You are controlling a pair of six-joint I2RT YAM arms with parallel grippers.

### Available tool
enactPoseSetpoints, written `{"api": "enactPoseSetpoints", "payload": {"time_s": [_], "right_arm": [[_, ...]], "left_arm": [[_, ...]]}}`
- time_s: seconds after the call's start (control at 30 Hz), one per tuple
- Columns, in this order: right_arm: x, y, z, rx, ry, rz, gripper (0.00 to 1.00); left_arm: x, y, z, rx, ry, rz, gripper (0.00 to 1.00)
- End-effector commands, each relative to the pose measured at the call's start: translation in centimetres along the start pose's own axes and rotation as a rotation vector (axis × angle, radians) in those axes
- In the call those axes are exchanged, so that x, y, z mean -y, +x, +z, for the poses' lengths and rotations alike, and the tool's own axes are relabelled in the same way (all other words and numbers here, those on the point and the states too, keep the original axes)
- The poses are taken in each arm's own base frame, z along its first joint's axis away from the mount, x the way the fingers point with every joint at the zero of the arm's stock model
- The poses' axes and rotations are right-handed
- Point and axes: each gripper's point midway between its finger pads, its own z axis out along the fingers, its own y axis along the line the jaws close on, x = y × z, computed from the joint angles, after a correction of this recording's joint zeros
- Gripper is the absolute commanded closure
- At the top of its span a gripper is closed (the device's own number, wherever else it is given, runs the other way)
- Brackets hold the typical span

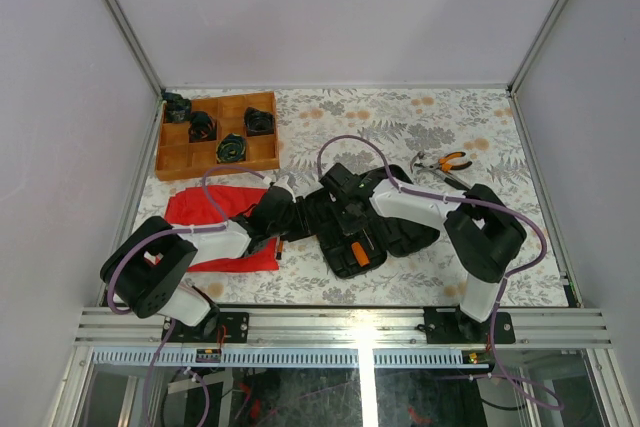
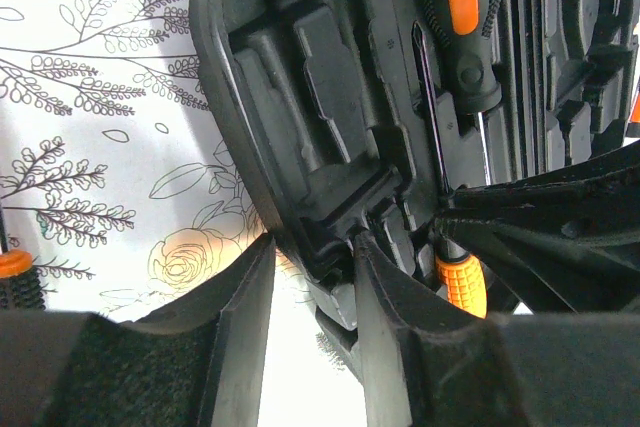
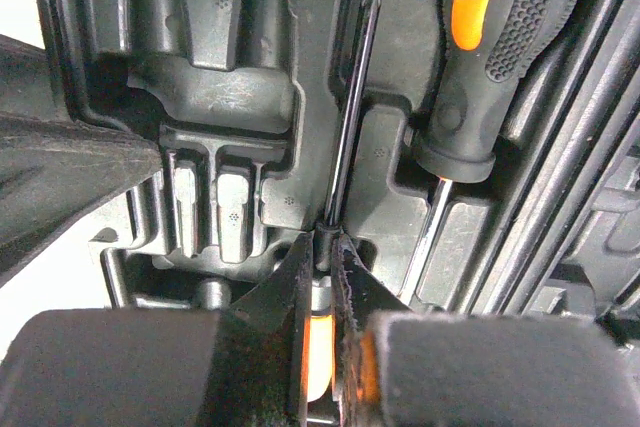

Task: Sort the tools into containers
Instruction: Adjust the screwdriver in the storage box.

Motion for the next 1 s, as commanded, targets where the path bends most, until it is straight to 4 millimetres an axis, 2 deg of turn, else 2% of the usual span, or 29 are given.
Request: {"api": "enactPoseSetpoints", "payload": {"time_s": [0.0, 0.23, 0.5, 0.73, 0.87, 0.97], "right_arm": [[-1.8, 14.9, 8.7, -0.457, -0.136, 0.059, 0.97], [-2.1, 6.5, 3.5, -0.194, -0.111, 0.044, 0.72], [-1.8, -0.1, -2.3, 0.066, -0.084, 0.049, 0.59], [-1.0, -2.7, -6.7, 0.253, -0.069, 0.080, 0.56], [-0.8, -2.7, -7.6, 0.293, -0.080, 0.096, 0.56], [-0.9, -2.2, -7.3, 0.266, -0.083, 0.095, 0.61]], "left_arm": [[0.2, 0.0, 0.3, -0.002, 0.012, 0.032, 0.81], [-0.3, 0.1, 0.3, -0.002, -0.018, 0.013, 0.81], [-1.2, 0.7, 0.0, -0.010, -0.047, -0.003, 0.81], [-1.1, 0.5, -0.3, -0.004, -0.048, -0.001, 0.82], [-1.0, 0.5, -0.2, -0.006, -0.045, -0.001, 0.82], [-0.9, 0.5, -0.3, -0.007, -0.044, -0.001, 0.82]]}}
